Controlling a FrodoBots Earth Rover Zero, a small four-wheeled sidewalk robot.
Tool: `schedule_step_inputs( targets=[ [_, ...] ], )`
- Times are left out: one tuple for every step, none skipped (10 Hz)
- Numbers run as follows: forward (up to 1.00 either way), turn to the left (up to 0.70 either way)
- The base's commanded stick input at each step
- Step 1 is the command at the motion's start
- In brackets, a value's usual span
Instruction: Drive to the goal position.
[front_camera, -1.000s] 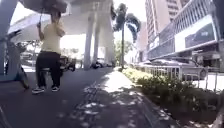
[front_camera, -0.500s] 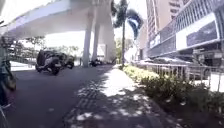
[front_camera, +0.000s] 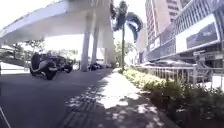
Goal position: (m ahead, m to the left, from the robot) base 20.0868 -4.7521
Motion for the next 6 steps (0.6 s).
schedule_step_inputs(
  targets=[
    [0.70,0.00],
    [0.70,0.00],
    [0.70,0.00],
    [0.70,0.00],
    [0.70,0.00],
    [0.70,0.00]
  ],
)
